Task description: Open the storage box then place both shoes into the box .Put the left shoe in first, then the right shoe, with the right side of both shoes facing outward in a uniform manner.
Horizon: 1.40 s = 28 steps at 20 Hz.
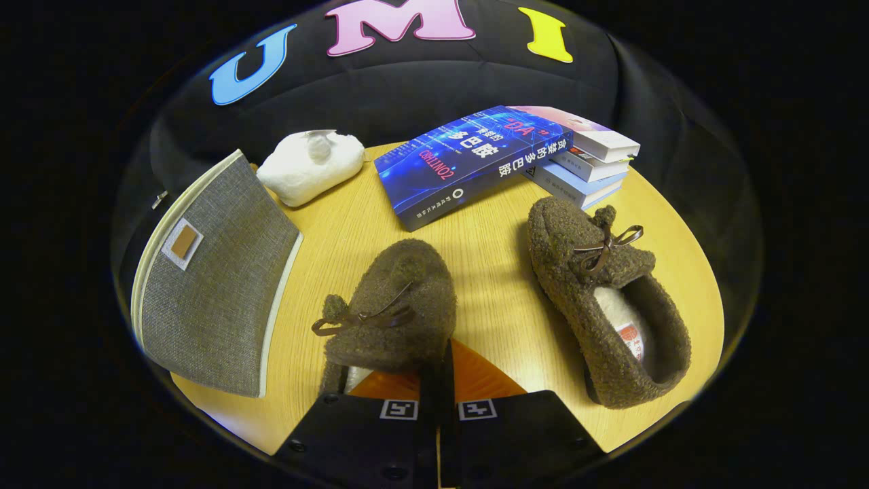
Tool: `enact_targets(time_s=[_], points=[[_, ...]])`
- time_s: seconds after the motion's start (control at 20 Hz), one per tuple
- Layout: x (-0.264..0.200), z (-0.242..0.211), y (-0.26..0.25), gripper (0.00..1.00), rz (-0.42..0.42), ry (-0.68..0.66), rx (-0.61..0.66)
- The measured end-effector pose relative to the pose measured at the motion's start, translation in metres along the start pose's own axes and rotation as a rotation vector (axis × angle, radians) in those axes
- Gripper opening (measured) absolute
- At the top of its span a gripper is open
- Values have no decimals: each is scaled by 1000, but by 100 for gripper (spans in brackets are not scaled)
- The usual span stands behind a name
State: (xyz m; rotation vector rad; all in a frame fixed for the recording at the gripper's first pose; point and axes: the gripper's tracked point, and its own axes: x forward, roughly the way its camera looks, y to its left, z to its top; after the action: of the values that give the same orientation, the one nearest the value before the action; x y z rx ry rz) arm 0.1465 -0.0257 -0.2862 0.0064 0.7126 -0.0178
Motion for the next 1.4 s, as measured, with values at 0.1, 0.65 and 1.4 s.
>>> enact_targets(time_s=[0.1,0.65,1.4], points=[[-1,0,1,6,0,11,27],[-86,97,20,5,7,-151,124],[-143,170,247,5,288,-159,83]])
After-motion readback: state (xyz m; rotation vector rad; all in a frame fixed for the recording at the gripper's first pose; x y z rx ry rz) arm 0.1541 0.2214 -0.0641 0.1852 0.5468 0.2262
